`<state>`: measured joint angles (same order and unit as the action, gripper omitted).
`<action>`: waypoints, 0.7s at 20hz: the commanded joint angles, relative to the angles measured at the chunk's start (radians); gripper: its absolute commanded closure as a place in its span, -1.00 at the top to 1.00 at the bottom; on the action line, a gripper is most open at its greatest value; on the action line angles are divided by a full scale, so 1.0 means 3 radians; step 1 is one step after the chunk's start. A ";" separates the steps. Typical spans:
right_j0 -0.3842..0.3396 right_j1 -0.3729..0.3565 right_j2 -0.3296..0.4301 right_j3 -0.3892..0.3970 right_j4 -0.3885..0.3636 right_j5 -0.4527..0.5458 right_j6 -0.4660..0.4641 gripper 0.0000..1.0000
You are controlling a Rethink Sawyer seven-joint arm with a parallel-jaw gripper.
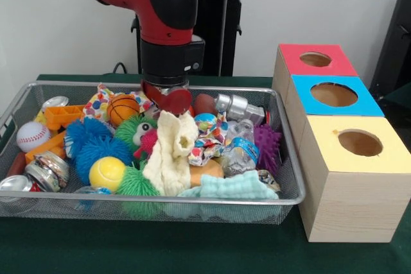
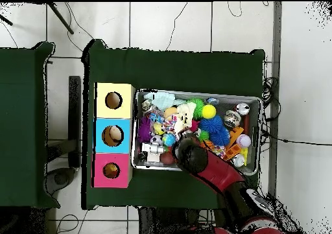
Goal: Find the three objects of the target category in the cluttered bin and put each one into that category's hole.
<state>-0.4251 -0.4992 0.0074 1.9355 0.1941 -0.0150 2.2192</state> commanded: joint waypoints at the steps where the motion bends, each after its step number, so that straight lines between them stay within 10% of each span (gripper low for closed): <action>1: 0.0207 0.0112 0.0364 0.0715 0.0188 0.0459 0.0727 -1.00; 14: 0.0358 -0.0203 0.0350 0.0864 0.0510 0.0769 0.0681 -1.00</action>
<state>-0.3745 -0.5613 0.0070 2.0274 0.3113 -0.0125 2.2192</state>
